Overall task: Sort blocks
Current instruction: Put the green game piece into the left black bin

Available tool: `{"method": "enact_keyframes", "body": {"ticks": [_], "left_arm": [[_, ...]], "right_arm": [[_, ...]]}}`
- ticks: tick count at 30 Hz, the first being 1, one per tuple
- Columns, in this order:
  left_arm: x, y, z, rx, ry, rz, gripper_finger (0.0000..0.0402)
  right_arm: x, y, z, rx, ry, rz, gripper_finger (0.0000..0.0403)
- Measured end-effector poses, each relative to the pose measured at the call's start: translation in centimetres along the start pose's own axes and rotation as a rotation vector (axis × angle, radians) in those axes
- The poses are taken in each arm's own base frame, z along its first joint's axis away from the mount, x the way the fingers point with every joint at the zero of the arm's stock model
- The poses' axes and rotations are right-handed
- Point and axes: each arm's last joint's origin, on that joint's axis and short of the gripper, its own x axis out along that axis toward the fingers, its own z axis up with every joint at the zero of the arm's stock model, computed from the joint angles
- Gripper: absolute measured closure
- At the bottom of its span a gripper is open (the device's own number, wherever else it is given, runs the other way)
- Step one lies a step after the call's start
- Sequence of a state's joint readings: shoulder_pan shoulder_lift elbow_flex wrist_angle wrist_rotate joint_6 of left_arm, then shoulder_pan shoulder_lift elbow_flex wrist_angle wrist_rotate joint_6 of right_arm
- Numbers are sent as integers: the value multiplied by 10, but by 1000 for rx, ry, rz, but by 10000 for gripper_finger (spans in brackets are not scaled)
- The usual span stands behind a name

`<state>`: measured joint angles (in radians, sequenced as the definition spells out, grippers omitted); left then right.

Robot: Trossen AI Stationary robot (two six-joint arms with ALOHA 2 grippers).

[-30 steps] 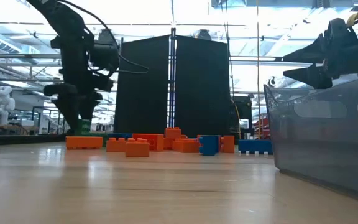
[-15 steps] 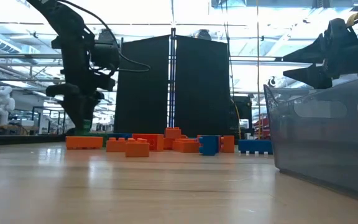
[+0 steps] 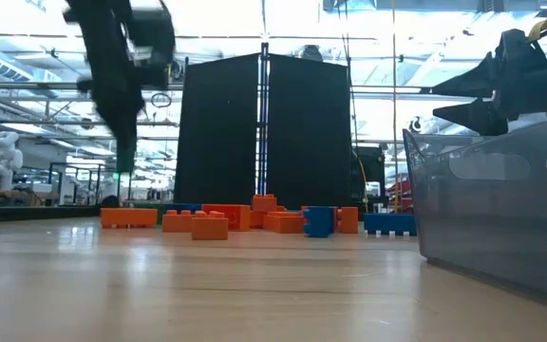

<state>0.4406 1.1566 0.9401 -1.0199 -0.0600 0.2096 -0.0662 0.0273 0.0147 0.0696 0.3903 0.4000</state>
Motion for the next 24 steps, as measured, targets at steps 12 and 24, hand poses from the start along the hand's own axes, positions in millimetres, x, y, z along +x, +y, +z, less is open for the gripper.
{"method": "enact_keyframes", "body": {"ticks": [12, 24], "left_arm": [[-81, -85, -31, -427, -41, -295, 273], [-70, -186, -51, -312, 176, -351, 273]], "right_arm": [[0, 0, 0, 0, -2, -4, 165], [0, 0, 0, -1, -2, -4, 165]]}}
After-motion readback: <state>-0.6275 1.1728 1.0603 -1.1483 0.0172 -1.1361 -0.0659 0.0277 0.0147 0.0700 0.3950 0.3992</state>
